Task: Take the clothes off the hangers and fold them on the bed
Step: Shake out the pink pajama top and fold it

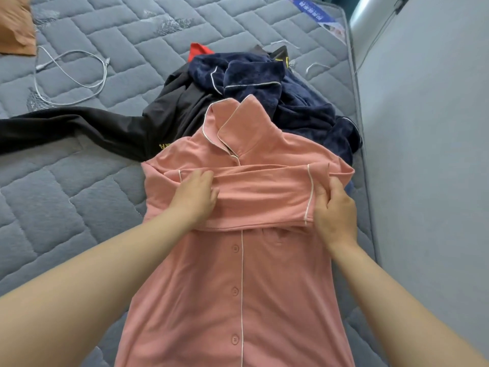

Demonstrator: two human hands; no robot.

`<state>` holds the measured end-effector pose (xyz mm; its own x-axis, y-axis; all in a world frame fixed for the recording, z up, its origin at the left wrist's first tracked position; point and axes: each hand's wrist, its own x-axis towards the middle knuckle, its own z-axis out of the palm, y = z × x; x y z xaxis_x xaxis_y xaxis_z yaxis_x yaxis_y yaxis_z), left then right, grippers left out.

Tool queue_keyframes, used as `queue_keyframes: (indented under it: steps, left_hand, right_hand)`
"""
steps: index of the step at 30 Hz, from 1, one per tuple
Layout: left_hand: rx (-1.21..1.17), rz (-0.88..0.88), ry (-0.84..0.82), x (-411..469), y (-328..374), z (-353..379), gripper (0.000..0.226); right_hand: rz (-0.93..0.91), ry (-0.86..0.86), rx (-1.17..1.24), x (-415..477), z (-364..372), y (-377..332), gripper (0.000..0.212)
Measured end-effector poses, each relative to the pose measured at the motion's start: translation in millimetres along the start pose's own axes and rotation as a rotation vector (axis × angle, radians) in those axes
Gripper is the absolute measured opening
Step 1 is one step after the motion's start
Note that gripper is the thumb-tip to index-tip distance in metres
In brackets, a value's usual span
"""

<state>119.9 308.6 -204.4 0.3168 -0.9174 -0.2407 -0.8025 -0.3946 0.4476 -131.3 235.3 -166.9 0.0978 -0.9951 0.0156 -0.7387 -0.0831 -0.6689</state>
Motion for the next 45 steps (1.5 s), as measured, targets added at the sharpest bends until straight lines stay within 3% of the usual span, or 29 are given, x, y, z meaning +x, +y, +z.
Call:
queue_keyframes:
  steps: [4,10,13,17,20,24,29,31,35,37,41,45]
  left_hand:
    - [0.124,-0.015,-0.108,12.5,-6.3,2.1,0.034]
    - [0.275,0.007,-0.161,28.5,-15.6,3.8,0.021]
    - [0.198,-0.01,-0.053,32.7,-18.1,-8.8,0.009]
    - [0.024,0.095,0.099,38.1,-14.6,-36.7,0.017]
    - [0.034,0.137,0.129,46.3,-8.6,-38.6,0.002]
    - [0.079,0.01,-0.028,55.4,-7.0,-15.8,0.017]
    - [0.127,0.003,-0.018,57.7,-11.8,1.6,0.032]
    - [0.134,0.013,-0.057,60.9,-14.2,0.5,0.035]
    - [0.231,0.029,-0.171,72.4,-19.5,-8.6,0.028]
    - [0.254,0.038,-0.166,77.2,-21.4,-11.6,0.02]
    - [0.193,0.004,-0.073,79.4,-23.5,-13.0,0.015]
    - [0.155,-0.017,-0.019,77.3,-21.7,-8.9,0.014]
  right_hand:
    - [0.08,-0.057,-0.086,0.0,5.7,23.8,0.022]
    - [0.145,-0.071,0.039,-3.1,15.7,34.5,0.031]
    - [0.156,-0.023,0.054,-2.7,13.9,30.9,0.037]
    - [0.144,0.065,0.019,2.8,7.4,27.3,0.038]
    - [0.158,0.089,-0.012,13.0,5.1,28.4,0.033]
    - [0.204,0.056,-0.079,23.2,9.5,35.7,0.032]
    - [0.261,0.042,-0.141,28.4,16.4,39.0,0.024]
    - [0.188,0.07,-0.21,25.3,15.4,35.5,0.019]
    - [-0.191,0.065,-0.431,23.2,10.6,25.2,0.072]
    - [-0.229,-0.011,-0.497,30.6,9.6,22.3,0.066]
    - [-0.141,0.027,-0.51,52.3,6.4,19.0,0.018]
    - [-0.104,0.058,-0.618,57.6,9.5,10.0,0.025]
